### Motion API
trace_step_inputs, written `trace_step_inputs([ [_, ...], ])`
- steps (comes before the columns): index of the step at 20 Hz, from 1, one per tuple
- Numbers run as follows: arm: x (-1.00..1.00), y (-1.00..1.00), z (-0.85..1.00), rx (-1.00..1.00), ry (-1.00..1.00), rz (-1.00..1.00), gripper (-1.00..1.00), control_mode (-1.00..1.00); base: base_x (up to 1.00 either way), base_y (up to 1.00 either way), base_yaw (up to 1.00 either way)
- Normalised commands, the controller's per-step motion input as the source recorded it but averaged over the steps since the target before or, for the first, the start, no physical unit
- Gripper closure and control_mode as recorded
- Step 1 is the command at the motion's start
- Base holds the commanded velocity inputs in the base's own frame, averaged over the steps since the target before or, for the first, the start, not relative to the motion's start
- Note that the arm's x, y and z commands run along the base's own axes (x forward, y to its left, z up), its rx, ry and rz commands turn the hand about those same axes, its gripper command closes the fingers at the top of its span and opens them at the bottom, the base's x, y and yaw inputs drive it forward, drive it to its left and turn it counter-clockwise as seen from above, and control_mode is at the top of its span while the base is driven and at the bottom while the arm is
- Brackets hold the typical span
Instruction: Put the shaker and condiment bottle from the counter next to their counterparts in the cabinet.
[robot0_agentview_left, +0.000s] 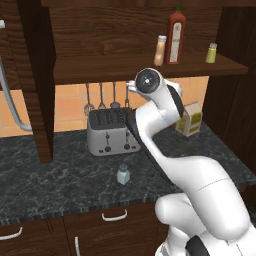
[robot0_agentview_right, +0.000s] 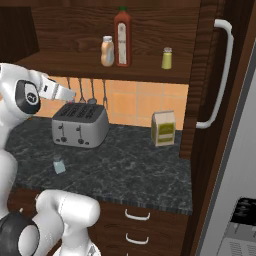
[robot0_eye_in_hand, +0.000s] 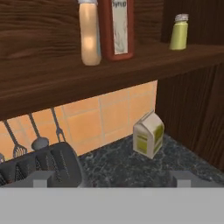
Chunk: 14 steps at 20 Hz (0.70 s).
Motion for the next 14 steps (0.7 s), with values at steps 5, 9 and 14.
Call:
trace_step_inputs([
  [5, -0.47, 0.00, -0.75, 0.01, 0.04, 0.13, -1.00, -1.00, 0.00, 0.00, 0.00],
  [9, -0.35, -0.02, -0.92, 0.01, 0.04, 0.25, -1.00, -1.00, 0.00, 0.00, 0.00],
  [14, -0.09, -0.16, -0.97, 0.06, 0.06, 0.31, -1.00, -1.00, 0.00, 0.00, 0.00],
])
